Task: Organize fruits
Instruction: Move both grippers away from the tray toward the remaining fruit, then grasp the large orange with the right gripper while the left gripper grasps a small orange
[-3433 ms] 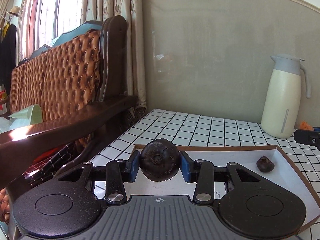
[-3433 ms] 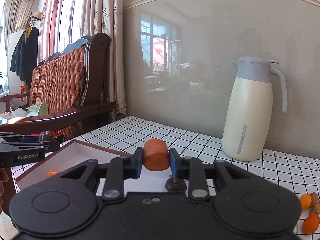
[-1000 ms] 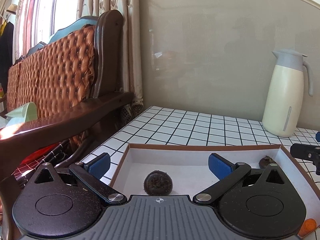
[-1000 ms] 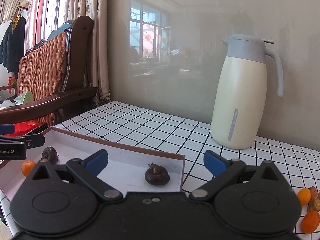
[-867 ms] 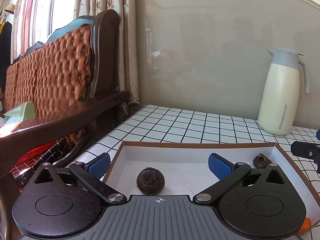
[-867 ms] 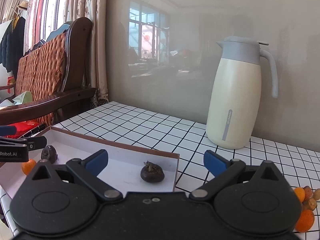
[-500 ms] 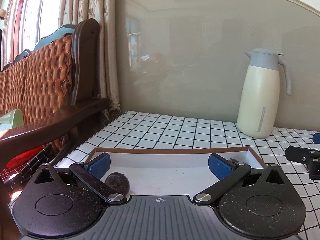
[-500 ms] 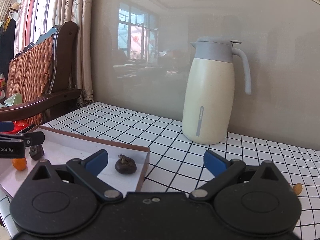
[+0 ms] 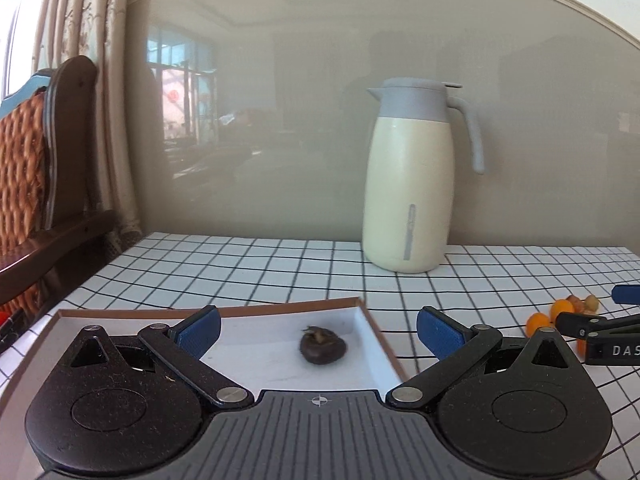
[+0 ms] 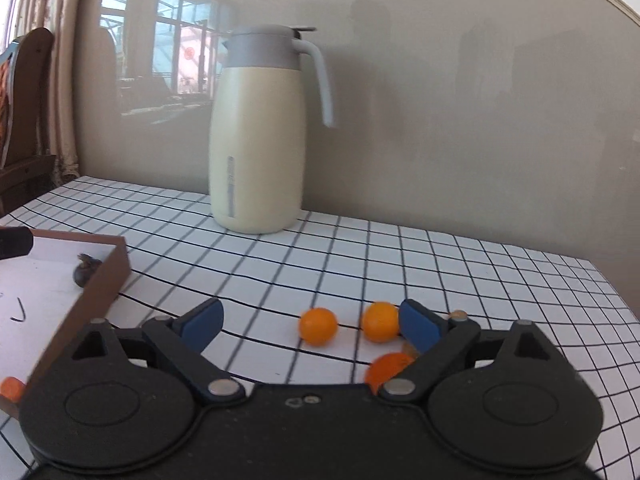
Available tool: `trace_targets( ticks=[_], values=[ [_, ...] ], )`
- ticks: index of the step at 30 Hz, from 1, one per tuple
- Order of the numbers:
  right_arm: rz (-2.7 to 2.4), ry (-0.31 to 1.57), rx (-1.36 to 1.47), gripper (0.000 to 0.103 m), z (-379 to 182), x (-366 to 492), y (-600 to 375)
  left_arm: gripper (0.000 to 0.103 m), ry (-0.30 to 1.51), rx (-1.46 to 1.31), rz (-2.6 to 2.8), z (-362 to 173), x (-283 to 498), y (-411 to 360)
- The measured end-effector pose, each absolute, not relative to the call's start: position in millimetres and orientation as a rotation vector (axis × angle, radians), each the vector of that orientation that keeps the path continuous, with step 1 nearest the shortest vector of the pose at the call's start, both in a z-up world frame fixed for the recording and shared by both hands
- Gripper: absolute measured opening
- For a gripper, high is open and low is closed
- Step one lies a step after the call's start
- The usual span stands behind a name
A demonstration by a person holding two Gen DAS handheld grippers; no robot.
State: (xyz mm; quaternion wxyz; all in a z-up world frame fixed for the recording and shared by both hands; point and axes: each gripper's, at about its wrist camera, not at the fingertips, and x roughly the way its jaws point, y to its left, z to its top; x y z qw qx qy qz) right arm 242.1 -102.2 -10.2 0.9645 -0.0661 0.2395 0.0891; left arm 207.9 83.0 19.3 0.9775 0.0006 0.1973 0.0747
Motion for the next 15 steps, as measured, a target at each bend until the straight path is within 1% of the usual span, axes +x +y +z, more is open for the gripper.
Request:
trace_targets(
  ticks=[7,10,11,12,13,14,15],
  values=[
    [0.111,0.523,-0.161,0.085,-27.1,246.7,-134.3,0.103,0.400,0.050,0.023,17.3,228.2,21.8],
    [0.110,0.552,-0.142,0.081,-35.5,251.1,-145.3,0.103,0.412,0.065,-0.010,13.3,236.2,2.4],
    [0.108,0.562,-0.137,0.076,-38.6,253.1,-147.4,0.103,0.414,0.068,-0.018,11.6,238.5,-2.4],
    [0.107,0.578,-0.136,0.066,-41.8,256.2,-147.9,0.103,0.420,0.074,-0.026,9.4,239.2,-7.0],
    [0.108,0.596,-0.136,0.061,-44.7,259.7,-148.4,0.103,0.425,0.082,-0.032,7.5,241.0,-11.0],
    [0.114,0.606,-0.133,0.053,-46.8,261.9,-149.3,0.103,0.430,0.089,-0.037,6.1,242.4,-14.1],
    [0.117,0.608,-0.129,0.050,-48.2,263.1,-149.8,0.103,0.433,0.095,-0.040,5.5,243.7,-17.5]
  ],
)
